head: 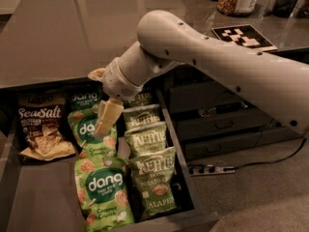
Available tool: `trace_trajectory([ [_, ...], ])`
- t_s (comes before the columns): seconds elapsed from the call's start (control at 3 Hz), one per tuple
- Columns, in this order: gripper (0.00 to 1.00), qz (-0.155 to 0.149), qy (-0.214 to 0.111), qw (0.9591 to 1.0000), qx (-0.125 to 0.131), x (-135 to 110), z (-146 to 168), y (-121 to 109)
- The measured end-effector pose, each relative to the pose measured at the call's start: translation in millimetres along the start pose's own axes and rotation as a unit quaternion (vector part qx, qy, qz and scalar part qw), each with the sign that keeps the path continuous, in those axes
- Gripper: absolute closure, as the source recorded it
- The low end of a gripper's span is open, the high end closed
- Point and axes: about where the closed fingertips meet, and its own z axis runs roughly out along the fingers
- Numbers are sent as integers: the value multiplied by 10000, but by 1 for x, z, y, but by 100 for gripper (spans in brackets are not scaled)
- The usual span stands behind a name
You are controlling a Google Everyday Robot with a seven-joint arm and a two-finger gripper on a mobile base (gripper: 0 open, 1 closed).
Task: Pick brown chip bag from top drawer and place on counter
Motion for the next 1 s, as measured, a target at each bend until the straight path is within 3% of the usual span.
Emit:
trace_trajectory([
  [0.33, 0, -199, -433, 9987, -170, -21, 61, -10],
  [0.67, 0, -162, -448, 9989, 29, -31, 123, -21],
  [1.0, 0, 108, -232, 9987, 445, -43, 163, -31],
])
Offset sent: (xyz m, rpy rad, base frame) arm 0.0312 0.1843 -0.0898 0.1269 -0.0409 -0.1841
